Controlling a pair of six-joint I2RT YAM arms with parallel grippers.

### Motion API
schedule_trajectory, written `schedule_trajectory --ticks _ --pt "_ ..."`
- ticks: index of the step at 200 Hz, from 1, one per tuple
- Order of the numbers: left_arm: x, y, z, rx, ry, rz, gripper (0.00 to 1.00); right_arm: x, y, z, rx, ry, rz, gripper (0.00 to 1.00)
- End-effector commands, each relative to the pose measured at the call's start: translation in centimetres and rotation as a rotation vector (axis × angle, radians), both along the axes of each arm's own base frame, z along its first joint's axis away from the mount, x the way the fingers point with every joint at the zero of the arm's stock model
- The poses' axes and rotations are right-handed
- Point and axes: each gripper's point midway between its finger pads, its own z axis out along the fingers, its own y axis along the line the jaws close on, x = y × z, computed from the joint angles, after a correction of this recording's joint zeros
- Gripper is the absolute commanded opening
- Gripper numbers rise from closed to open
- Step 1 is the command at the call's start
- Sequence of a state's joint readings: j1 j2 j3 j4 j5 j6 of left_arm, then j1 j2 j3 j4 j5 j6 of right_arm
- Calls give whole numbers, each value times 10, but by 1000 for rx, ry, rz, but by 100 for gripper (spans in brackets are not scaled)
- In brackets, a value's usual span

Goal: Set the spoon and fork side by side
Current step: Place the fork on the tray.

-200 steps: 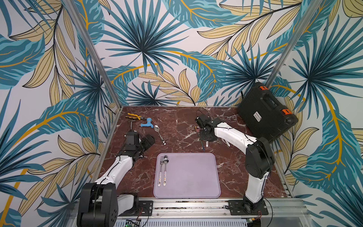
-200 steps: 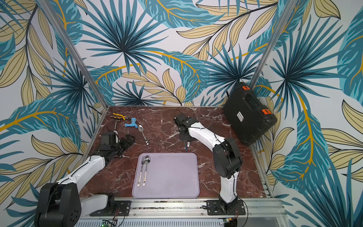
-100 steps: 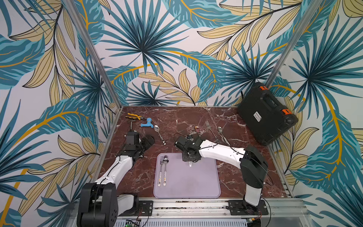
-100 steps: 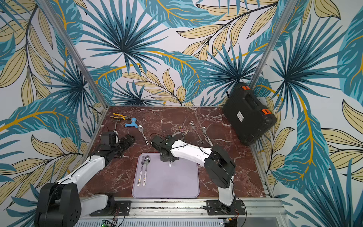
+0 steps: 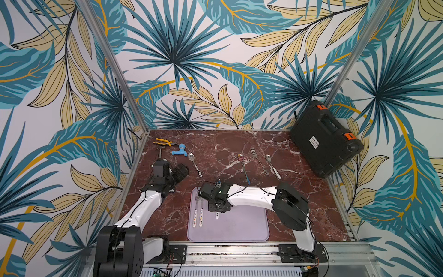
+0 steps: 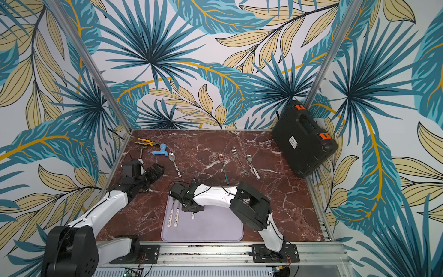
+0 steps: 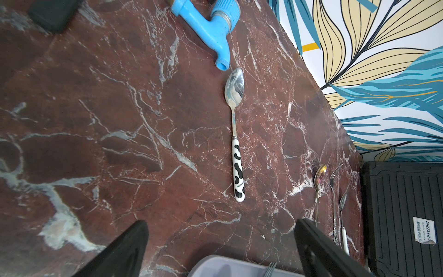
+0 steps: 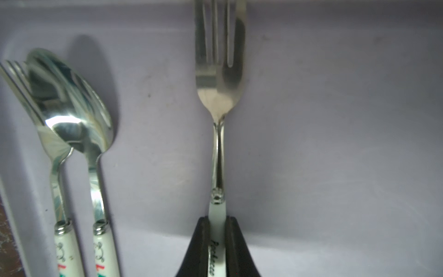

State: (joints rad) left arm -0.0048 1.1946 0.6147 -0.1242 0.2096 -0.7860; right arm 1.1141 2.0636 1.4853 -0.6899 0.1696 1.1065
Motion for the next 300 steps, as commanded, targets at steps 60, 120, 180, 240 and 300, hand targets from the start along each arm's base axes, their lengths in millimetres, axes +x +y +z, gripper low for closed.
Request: schedule_trajectory --ticks 60,120,180,240,300 --pt "-5 2 0 -4 -1 5 100 -19 24 -9 31 43 -32 0" --pt "-5 2 0 -4 -3 6 100 -25 15 -11 5 54 -69 0" --pt "-5 2 0 -4 -1 7 100 -35 10 -10 4 63 -67 0" --pt "-5 2 1 -4 -6 7 100 -36 8 -7 -1 54 -63 6" --pt "-5 2 1 -4 -3 5 100 -32 9 0 -2 32 -49 35"
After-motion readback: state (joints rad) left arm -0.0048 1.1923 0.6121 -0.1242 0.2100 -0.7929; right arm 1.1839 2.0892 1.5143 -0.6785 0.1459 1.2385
